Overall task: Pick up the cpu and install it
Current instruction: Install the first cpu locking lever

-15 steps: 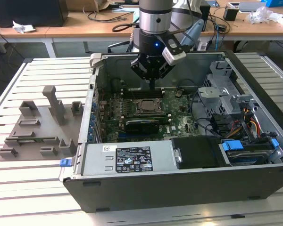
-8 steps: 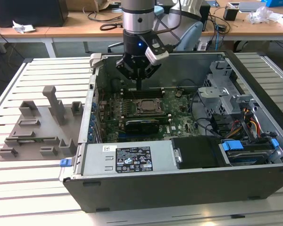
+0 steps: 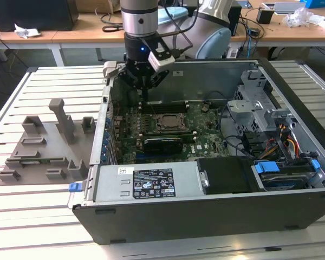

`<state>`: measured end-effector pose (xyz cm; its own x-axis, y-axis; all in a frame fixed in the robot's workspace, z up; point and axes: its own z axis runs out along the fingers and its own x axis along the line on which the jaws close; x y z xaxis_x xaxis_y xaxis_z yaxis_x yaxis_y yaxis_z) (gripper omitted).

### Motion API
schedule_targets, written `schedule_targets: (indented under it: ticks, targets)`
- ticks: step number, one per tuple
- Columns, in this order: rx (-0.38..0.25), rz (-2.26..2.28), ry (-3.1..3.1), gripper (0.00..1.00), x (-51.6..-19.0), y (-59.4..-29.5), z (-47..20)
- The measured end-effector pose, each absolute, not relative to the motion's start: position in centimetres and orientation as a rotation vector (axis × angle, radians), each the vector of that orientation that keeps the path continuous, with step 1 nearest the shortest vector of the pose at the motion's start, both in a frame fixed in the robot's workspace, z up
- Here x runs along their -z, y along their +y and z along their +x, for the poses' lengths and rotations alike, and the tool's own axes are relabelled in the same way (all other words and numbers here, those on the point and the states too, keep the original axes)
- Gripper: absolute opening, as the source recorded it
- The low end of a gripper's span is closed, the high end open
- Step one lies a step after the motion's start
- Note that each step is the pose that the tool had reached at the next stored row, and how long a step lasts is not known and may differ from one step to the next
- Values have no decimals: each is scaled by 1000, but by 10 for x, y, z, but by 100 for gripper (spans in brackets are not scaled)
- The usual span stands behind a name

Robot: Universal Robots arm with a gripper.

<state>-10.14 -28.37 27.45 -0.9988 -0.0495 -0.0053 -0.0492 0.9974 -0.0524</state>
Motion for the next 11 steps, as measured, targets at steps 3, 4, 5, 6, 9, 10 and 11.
schedule_targets:
  ticks: [3,4,5,6,9,10,11]
  targets:
    - [79,-77,3133,11,-270,-274,-104]
    - [79,-77,3133,11,-268,-272,-104]
    - [79,-77,3133,11,-267,-271,-104]
    - [79,-77,3133,11,-266,-271,-104]
    - [79,-77,3133,11,-264,-271,-101]
    - [79,-77,3133,11,-263,-271,-98]
    - [79,-77,3133,11,-263,-271,-97]
